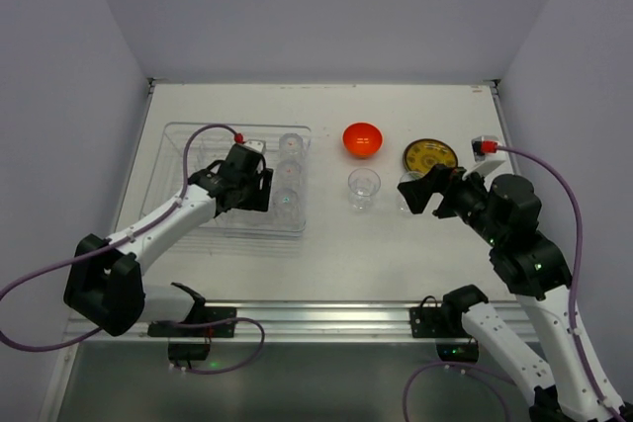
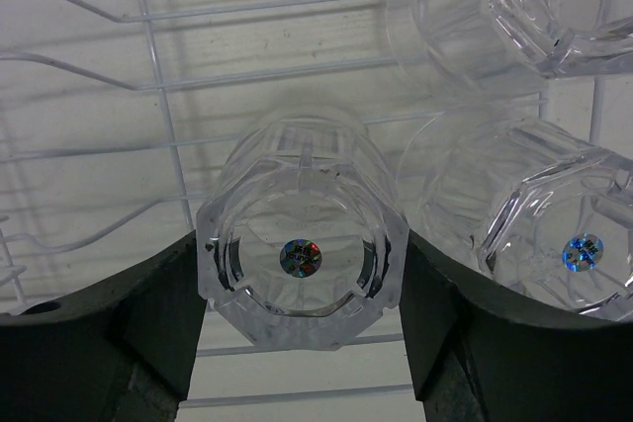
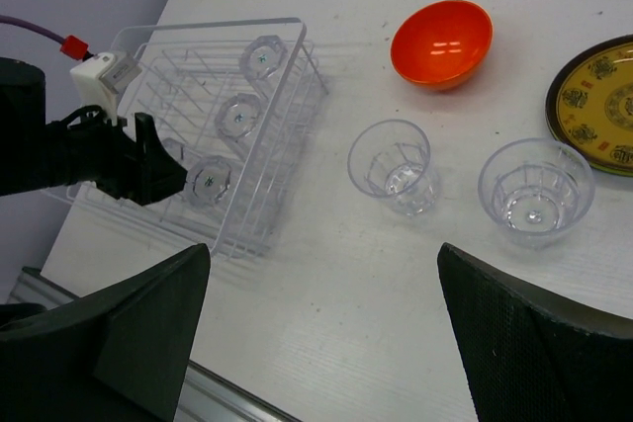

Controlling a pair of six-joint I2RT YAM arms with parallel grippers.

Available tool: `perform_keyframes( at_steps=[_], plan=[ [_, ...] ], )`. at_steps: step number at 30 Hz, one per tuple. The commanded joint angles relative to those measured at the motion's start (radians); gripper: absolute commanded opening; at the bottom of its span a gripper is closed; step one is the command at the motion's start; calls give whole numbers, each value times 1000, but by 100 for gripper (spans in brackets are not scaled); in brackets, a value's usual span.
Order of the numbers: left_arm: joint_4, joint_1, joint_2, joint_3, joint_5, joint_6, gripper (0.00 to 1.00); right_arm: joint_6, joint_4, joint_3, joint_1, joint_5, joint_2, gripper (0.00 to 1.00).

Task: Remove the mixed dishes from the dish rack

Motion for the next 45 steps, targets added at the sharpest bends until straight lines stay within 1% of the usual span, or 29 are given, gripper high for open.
perform_keyframes(
  at_steps=[1,4,5,7,8,10,15,17,20,22,23,24,26,27,28,29,30,31,32,33,34,35,36,38,39,40,42,43,45],
  plan=[
    [8,7,24,13,-15,34,68,-4,24,-26,-3,-61,-23,99],
    [6,7,30,23,-10,34,52,-2,28,-36,-1,-64,-40,99],
    [3,7,25,26,-12,31,37,-2,28,-38,-1,-63,-47,99],
    [-1,7,-2,37,-38,17,21,-4,31,-43,-3,-64,-54,99],
    [-3,7,-18,42,-49,9,10,-4,38,-46,-3,-74,-55,99],
    [2,5,-86,45,-73,-4,0,-9,47,-59,-3,-86,-63,99],
    [-3,5,-254,77,-95,-17,0,-2,86,-113,-3,-130,-87,99],
    [-27,5,-288,97,-98,-18,0,2,93,-119,-1,-140,-92,99],
    [-47,5,-350,137,-63,-33,0,16,112,-124,-3,-164,-100,99],
    [-35,4,-404,155,49,-52,0,28,168,-141,-3,-234,-107,99],
    [4,4,-421,155,101,-70,0,36,193,-150,-3,-271,-106,99],
    [27,4,-456,154,211,-84,0,56,216,-161,-1,-340,-101,99],
    [119,4,-499,134,339,-148,0,71,273,-168,-1,-435,-65,99],
    [161,4,-512,120,462,-177,0,96,306,-185,-3,-489,-54,99],
    [208,5,-522,102,520,-214,0,119,401,-199,-3,-602,-48,98],
    [314,4,-536,52,575,-300,0,146,464,-222,-3,-662,-45,97],
    [375,4,-553,24,679,-344,0,230,545,-272,-3,-717,-46,97],
    [503,4,-561,-7,724,-394,0,284,718,-299,-1,-803,-46,96],
    [566,2,-567,-36,756,-497,0,333,792,-323,-3,-833,-40,96],
    [638,-2,-579,-96,787,-544,0,414,858,-355,-3,-856,-32,95],
    [729,-10,-582,-121,792,-587,0,442,945,-363,-1,-873,-23,94],
    [761,-15,-587,-142,790,-653,0,461,968,-369,2,-888,-12,93],
    [788,-19,-587,-179,780,-681,0,475,978,-368,10,-885,11,91],
    [908,-48,-575,-220,773,-763,0,479,997,-366,22,-870,29,89],
    [939,-58,-567,-251,764,-786,0,497,1015,-371,37,-867,47,88],
    [1009,-91,-553,-265,761,-806,0,513,1069,-374,48,-868,55,87],
    [1063,-128,-506,-283,751,-842,0,540,1116,-379,86,-850,81,86],
    [1112,-172,-490,-286,743,-850,0,539,1136,-374,100,-841,92,86],
    [1155,-209,-450,-294,717,-866,0,519,1137,-356,138,-807,115,85]
  ],
)
